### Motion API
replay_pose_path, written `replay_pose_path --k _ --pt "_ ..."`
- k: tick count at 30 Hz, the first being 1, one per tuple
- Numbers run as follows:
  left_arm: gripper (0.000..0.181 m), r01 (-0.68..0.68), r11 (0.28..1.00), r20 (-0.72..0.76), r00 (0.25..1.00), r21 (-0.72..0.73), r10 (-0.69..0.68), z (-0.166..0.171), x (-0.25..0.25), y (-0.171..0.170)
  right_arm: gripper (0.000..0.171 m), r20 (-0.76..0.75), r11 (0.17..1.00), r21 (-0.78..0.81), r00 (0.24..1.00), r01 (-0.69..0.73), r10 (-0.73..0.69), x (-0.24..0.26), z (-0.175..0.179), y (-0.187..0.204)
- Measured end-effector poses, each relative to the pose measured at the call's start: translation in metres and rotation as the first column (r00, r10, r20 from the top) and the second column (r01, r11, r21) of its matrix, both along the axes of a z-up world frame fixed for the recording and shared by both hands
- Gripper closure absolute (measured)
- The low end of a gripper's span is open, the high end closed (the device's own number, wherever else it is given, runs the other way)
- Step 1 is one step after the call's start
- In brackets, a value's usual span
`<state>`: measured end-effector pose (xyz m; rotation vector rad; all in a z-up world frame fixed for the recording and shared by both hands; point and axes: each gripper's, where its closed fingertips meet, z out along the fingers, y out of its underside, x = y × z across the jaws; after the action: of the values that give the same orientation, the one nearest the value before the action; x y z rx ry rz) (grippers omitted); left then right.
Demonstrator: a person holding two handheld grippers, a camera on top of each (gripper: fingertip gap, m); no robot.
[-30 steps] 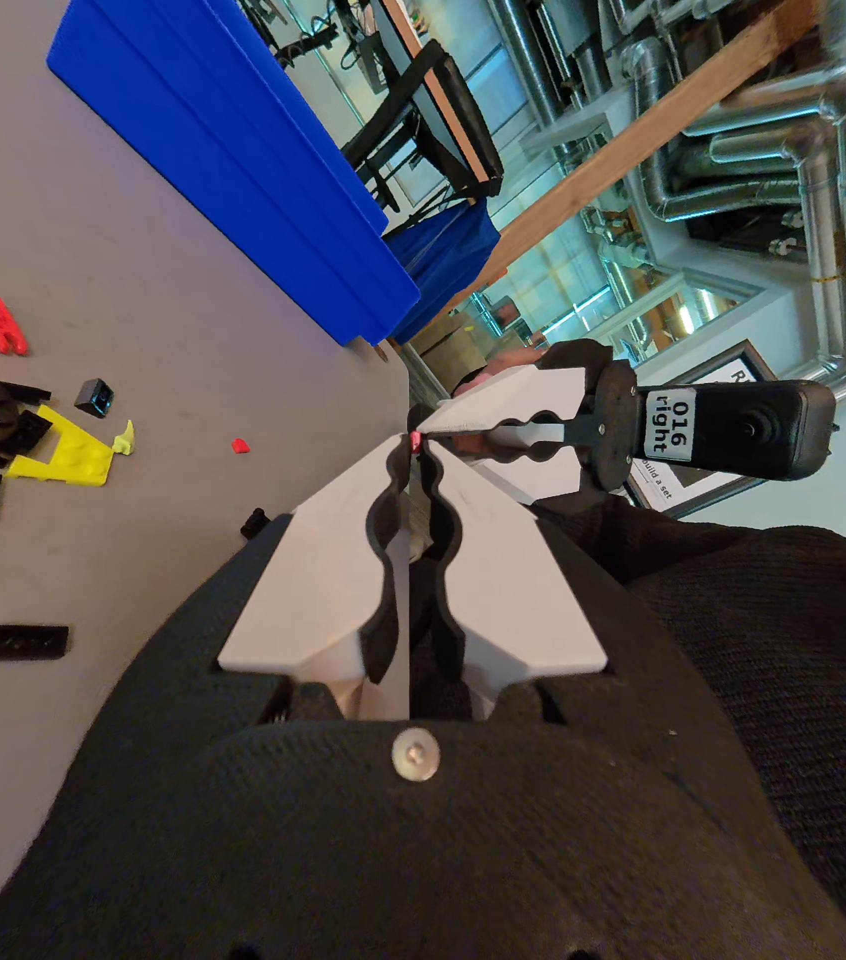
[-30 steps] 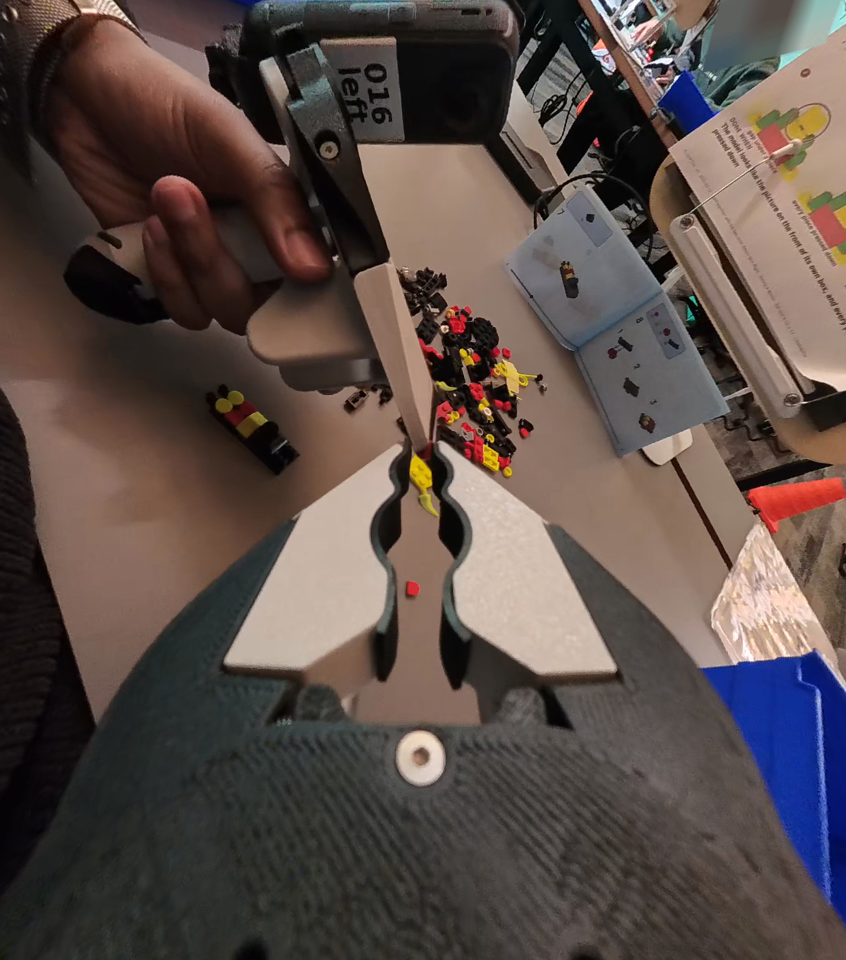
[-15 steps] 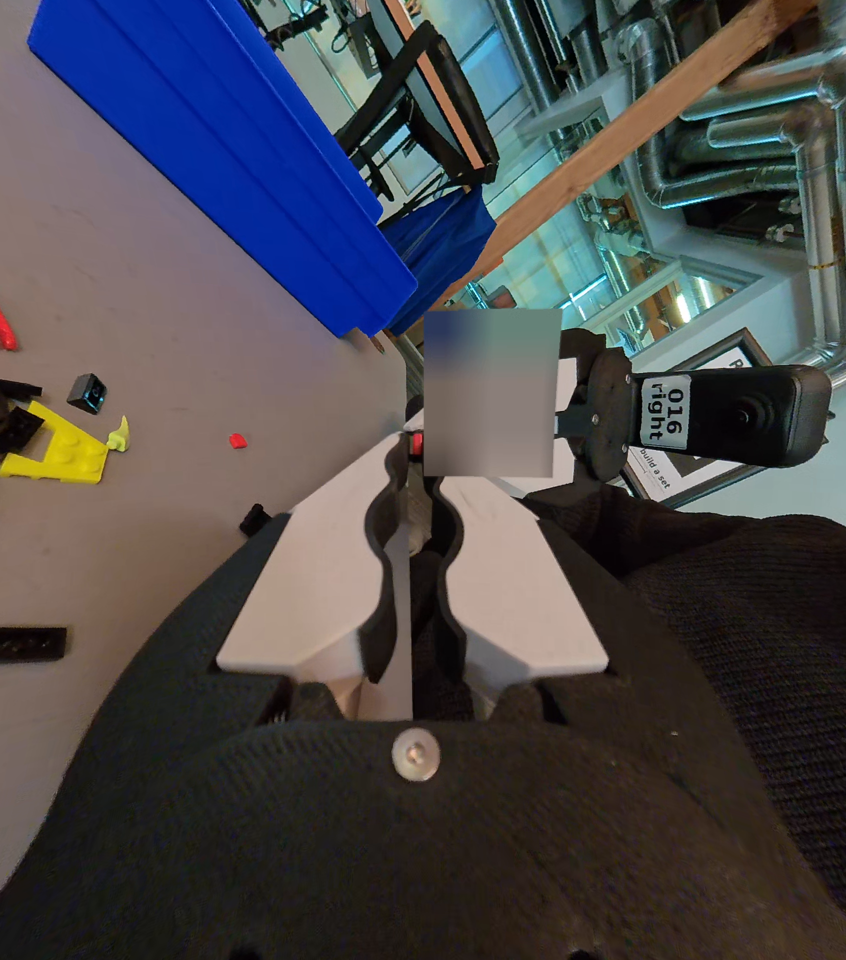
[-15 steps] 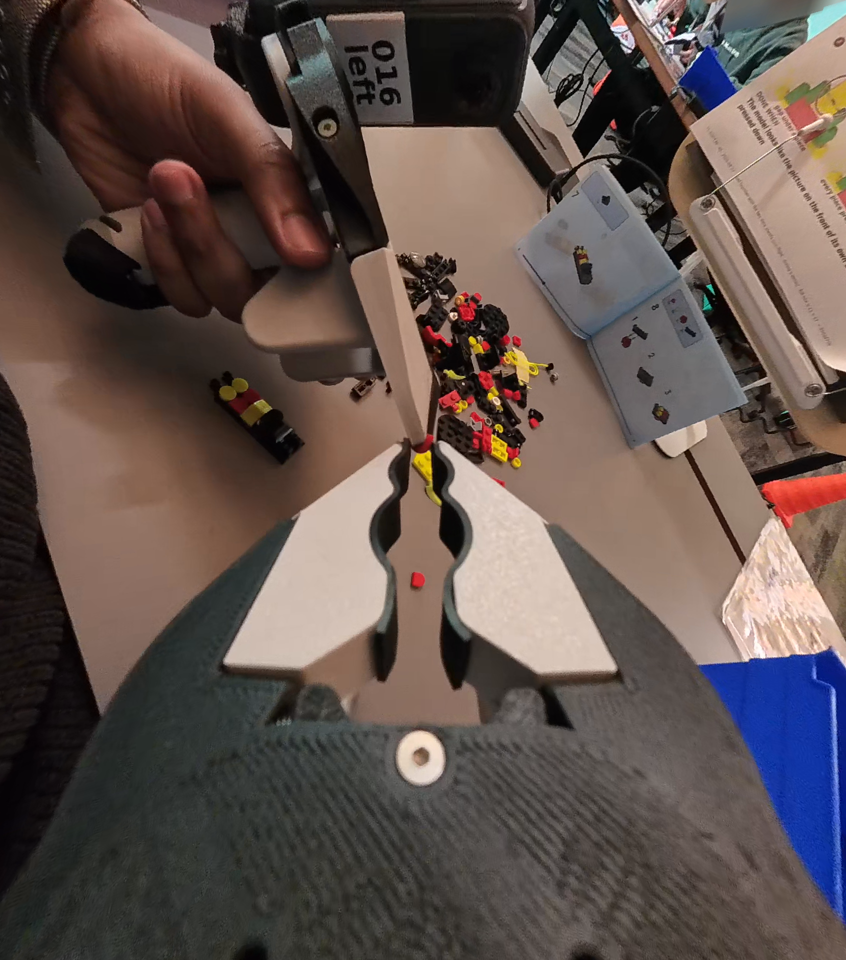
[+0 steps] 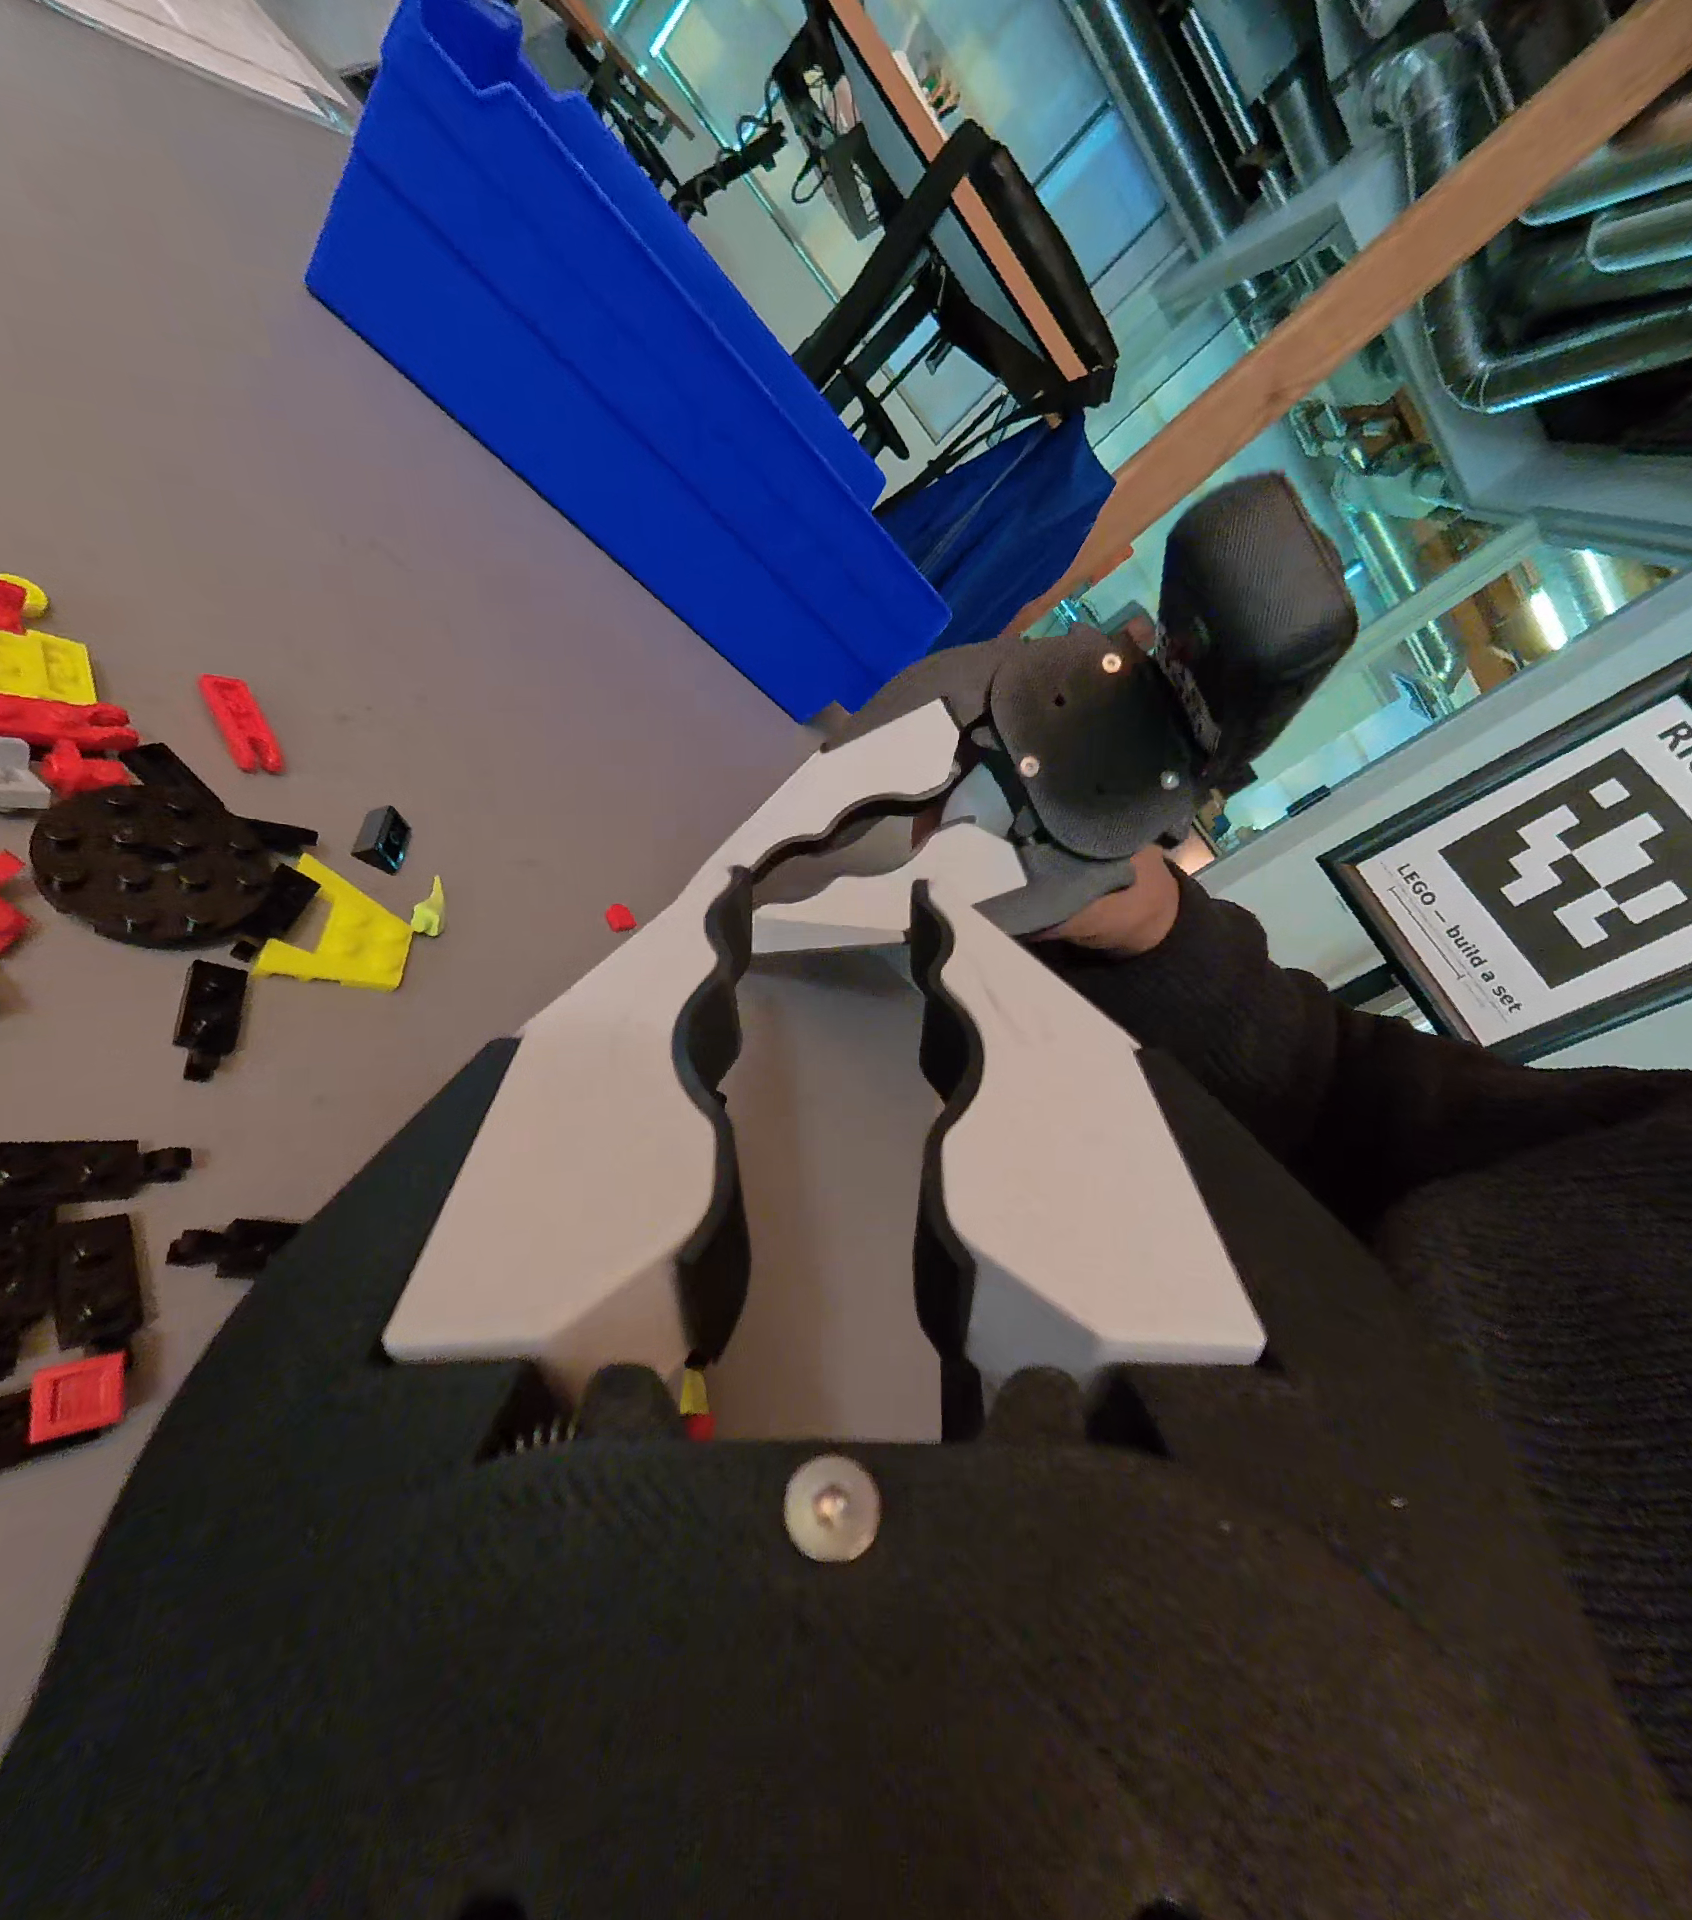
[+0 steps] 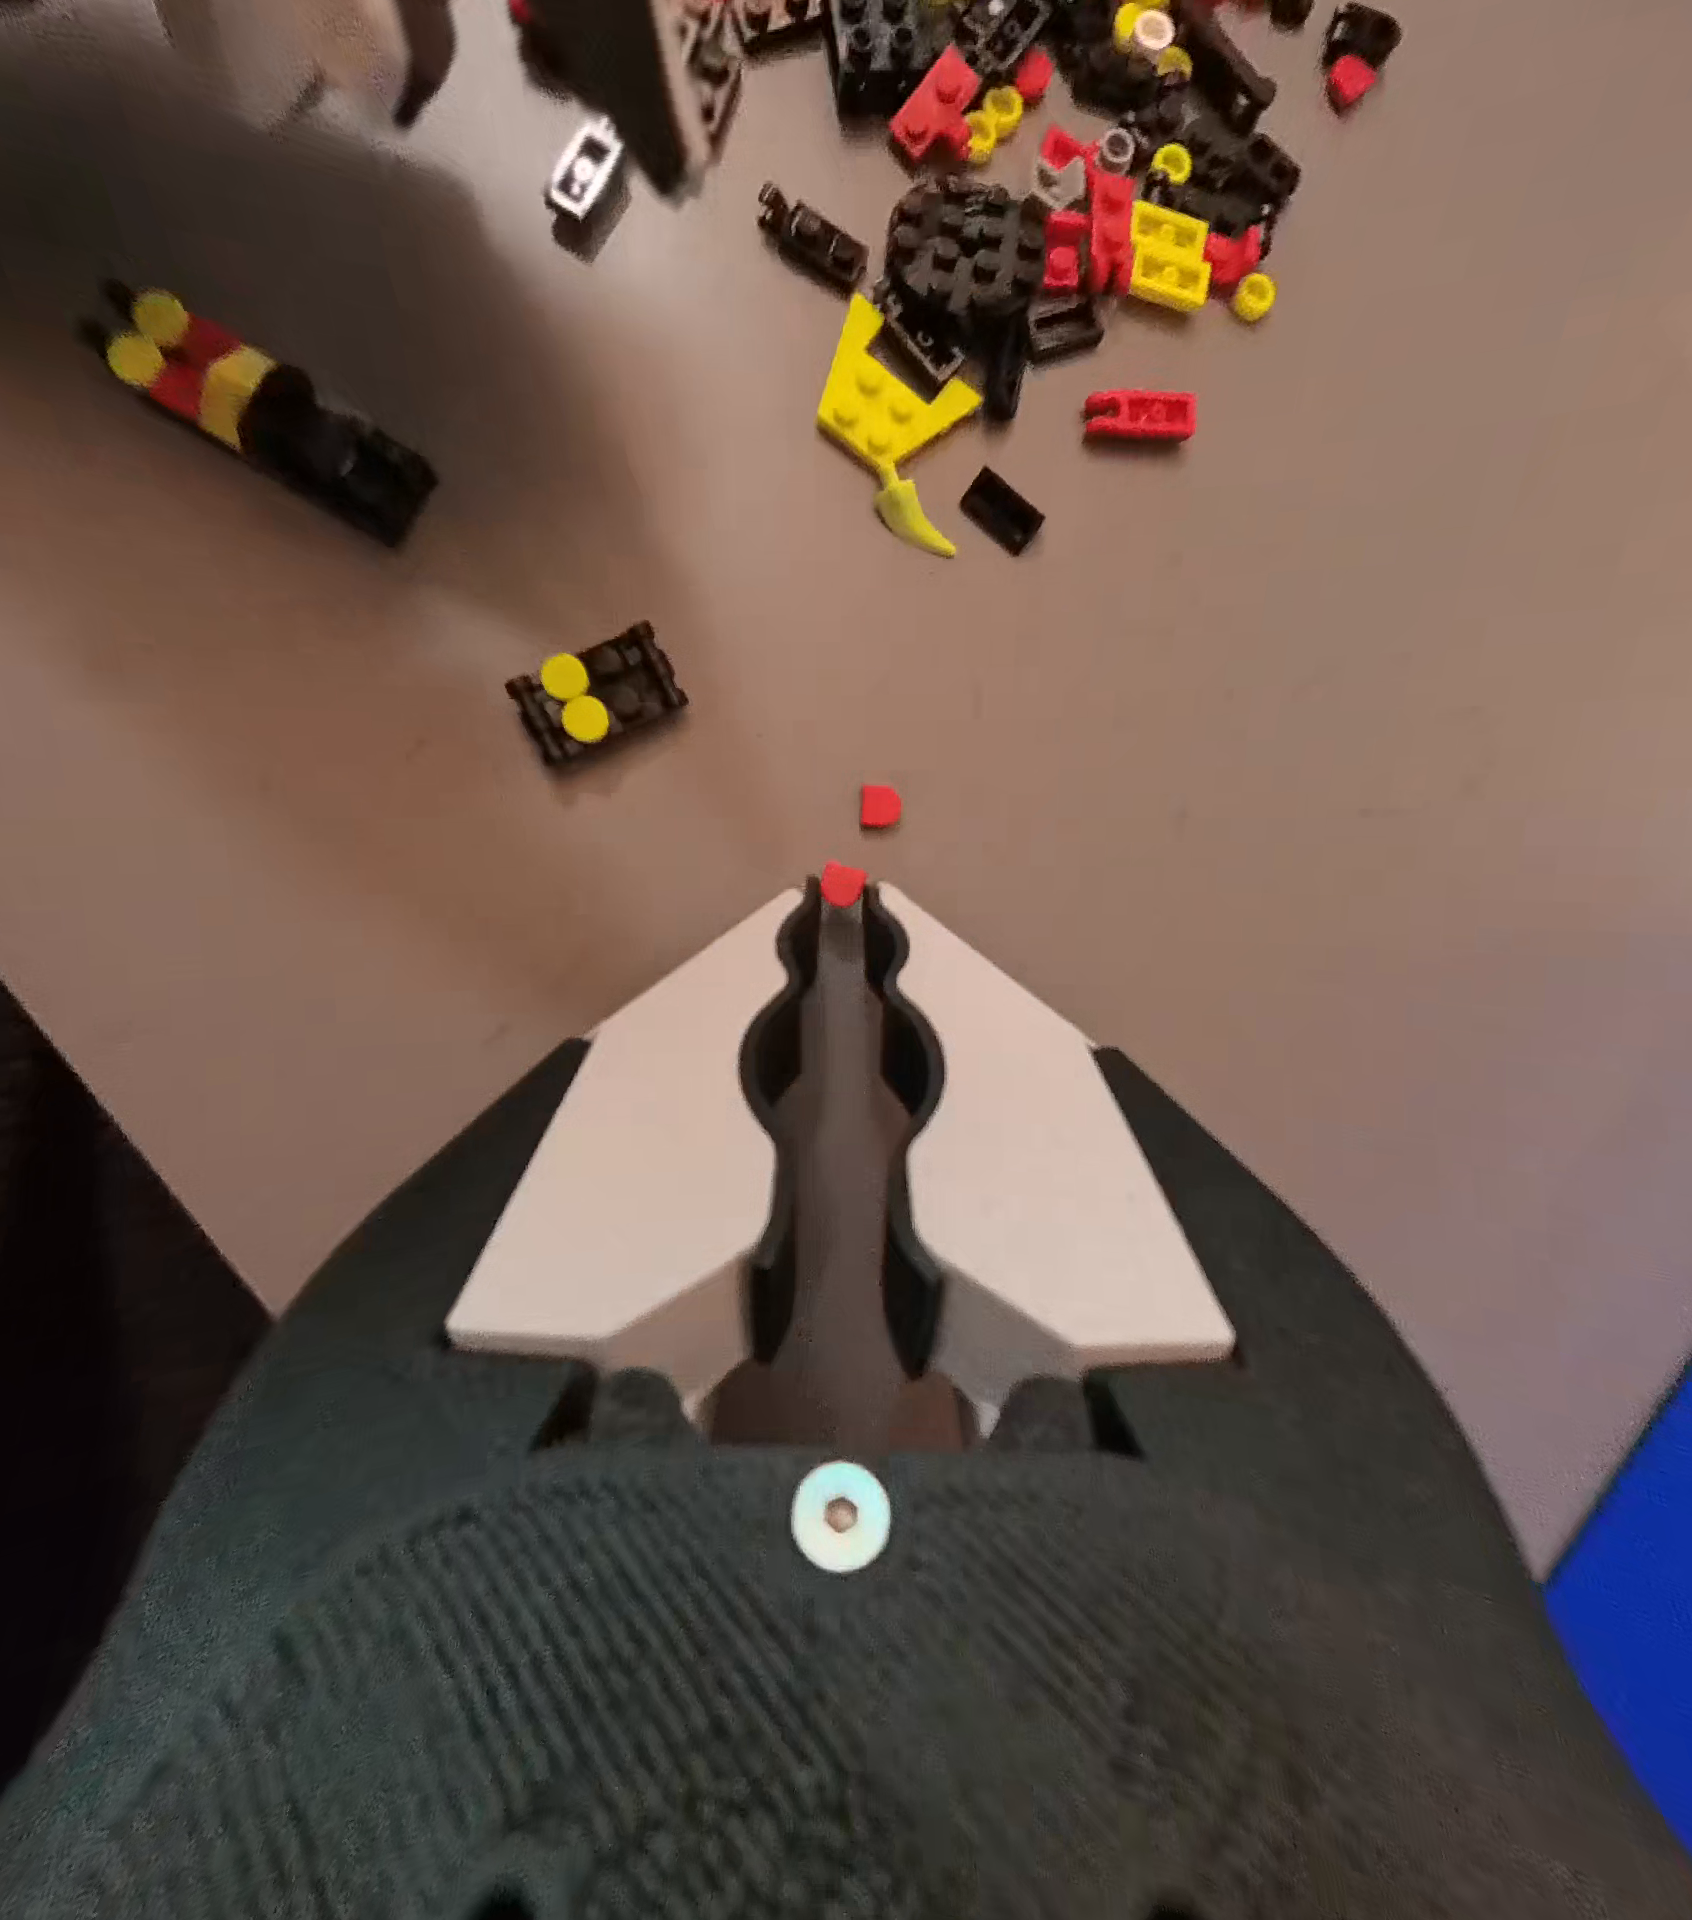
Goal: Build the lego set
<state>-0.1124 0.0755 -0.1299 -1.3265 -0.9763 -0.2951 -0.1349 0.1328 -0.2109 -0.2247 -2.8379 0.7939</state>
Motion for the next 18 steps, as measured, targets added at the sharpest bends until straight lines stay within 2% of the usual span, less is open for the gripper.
replay_pose_path --k 6,13,18 --pt "0.154 -0.003 1.0 -0.006 1.0 -0.002 0.003 0.0 0.0 -0.001 0.157 0.087 0.999 -0.003 0.996 0.038 -0.037 0.006 -0.005 0.0" --pt "0.155 0.001 1.0 -0.004 1.0 -0.005 -0.001 -0.001 0.0 -0.001 0.159 0.083 0.995 -0.051 0.993 0.086 -0.082 -0.007 0.009 0.009" --pt "0.155 0.004 1.0 -0.004 1.0 -0.007 -0.004 -0.001 0.0 0.0 0.163 0.124 0.994 -0.057 0.989 0.09 -0.083 -0.006 0.004 0.009"
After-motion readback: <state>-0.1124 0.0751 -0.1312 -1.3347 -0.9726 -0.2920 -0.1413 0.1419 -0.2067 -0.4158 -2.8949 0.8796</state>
